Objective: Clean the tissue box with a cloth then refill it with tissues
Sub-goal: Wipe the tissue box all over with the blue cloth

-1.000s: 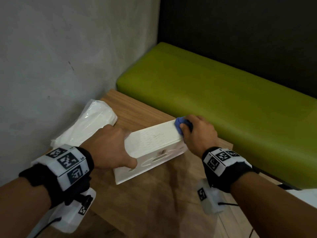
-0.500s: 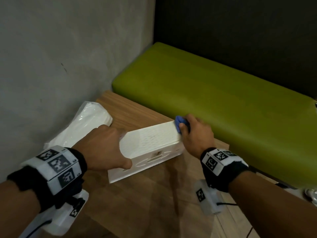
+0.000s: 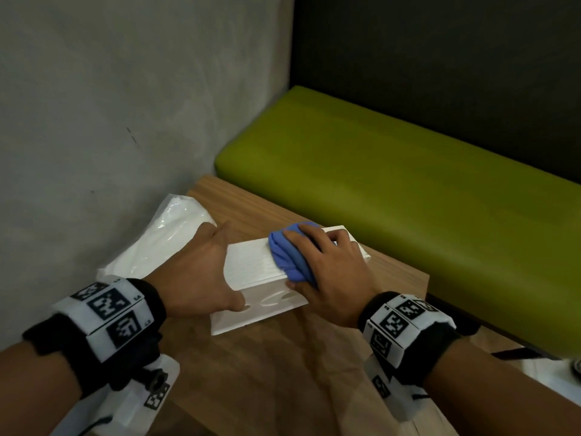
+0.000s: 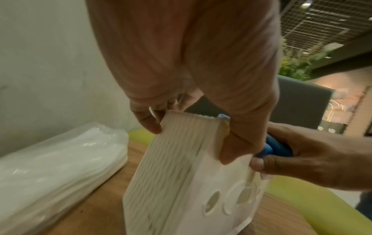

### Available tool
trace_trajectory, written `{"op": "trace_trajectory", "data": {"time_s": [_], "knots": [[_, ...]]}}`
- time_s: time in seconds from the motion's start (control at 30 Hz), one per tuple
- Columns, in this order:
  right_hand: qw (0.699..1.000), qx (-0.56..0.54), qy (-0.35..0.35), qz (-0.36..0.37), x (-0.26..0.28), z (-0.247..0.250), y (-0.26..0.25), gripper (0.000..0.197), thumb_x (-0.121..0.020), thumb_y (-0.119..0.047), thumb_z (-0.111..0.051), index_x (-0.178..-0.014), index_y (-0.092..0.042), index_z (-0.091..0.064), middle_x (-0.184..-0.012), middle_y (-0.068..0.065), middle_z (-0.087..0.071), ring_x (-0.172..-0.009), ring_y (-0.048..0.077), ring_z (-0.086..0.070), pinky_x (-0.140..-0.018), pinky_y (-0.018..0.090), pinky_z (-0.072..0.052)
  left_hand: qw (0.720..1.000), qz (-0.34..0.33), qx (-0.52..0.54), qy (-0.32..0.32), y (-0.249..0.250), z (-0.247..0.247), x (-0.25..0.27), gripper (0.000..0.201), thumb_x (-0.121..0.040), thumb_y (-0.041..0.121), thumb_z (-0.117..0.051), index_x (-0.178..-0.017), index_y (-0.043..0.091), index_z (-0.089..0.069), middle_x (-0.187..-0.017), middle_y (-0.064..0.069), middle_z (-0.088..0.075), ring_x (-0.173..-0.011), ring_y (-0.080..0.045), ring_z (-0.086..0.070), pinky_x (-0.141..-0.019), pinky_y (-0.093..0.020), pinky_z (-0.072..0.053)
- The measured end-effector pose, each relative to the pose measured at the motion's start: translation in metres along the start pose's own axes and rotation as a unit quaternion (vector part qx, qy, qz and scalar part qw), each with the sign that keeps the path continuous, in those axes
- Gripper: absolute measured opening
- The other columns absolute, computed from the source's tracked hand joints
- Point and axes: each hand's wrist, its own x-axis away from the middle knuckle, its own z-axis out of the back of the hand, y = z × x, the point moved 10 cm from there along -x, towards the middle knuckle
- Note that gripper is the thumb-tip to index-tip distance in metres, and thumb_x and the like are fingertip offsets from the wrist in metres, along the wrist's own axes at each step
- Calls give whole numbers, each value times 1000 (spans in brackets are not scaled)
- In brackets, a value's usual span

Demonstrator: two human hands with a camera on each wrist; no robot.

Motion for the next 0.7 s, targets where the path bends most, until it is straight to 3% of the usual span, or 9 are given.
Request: {"op": "trace_trajectory", "data": {"time_s": [0.07,0.13,0.2,0.27,0.33,0.4,0.47,0.6,0.7], "knots": [[1000,-8,4,-2,1,-2,1,70,-84,-56,-56,-145,-37,-27,-152,-6,-31,-119,33,-40,-95,47,-40,999,15,40,8,-7,-4,2,102,-55,43,-87,-139,16,-35,-122,-1,-44,-111,-17,-48,-96,-34,-46],[1000,-15,12,-8,2,0,3,68,-85,-56,-55,-145,-38,-27,-153,-7,-31,-120,32,-39,-96,47,-39,997,27,72,20,-11,-4,3,94,-46,52,-80,-127,23,-43,-114,1,-47,-105,-18,-51,-93,-37,-48],[999,-27,33,-14,4,3,6,67,-86,-55,-56,-144,-38,-27,-154,-7,-31,-118,31,-39,-94,45,-38,994,26,98,35,-11,-4,3,96,-38,65,-62,-125,30,-40,-114,2,-48,-104,-17,-52,-89,-35,-47],[998,-38,50,-22,7,6,12,67,-87,-54,-55,-145,-39,-26,-155,-9,-29,-117,29,-38,-91,42,-35,991,9,123,54,-7,-3,2,99,-40,67,-52,-129,29,-37,-117,1,-51,-106,-16,-52,-88,-31,-45],[997,-50,58,-32,8,9,20,67,-88,-55,-52,-146,-39,-25,-155,-12,-29,-118,27,-37,-89,35,-31,986,-11,150,77,-2,5,3,104,-43,65,-58,-137,27,-36,-121,1,-52,-107,-15,-52,-90,-32,-46],[995,-71,66,-37,9,12,28,65,-89,-55,-47,-147,-37,-26,-154,-12,-31,-124,23,-38,-91,28,-24,978,-19,193,81,1,13,5,107,-45,52,-72,-142,26,-33,-123,5,-51,-108,-13,-53,-92,-34,-49],[992,-99,69,-38,10,16,35,65,-89,-54,-45,-148,-33,-28,-154,-11,-35,-135,14,-34,-94,22,-18,971,-32,221,83,6,21,6,101,-46,42,-77,-137,26,-37,-121,10,-53,-106,-9,-54,-90,-33,-52],[975,-208,30,-70,12,25,40,61,-91,-44,-45,-148,-34,-26,-151,-13,-36,-126,2,-28,-95,22,-16,958,-65,253,118,22,39,5,82,-46,46,-77,-122,31,-50,-111,15,-59,-98,-4,-58,-83,-32,-54],[942,-325,-4,-82,12,35,26,61,-89,-52,-38,-147,-44,-25,-149,-18,-37,-130,11,-30,-99,26,-15,947,-94,266,154,40,56,4,73,-47,47,-76,-115,36,-53,-108,18,-60,-97,0,-58,-80,-23,-51]]}}
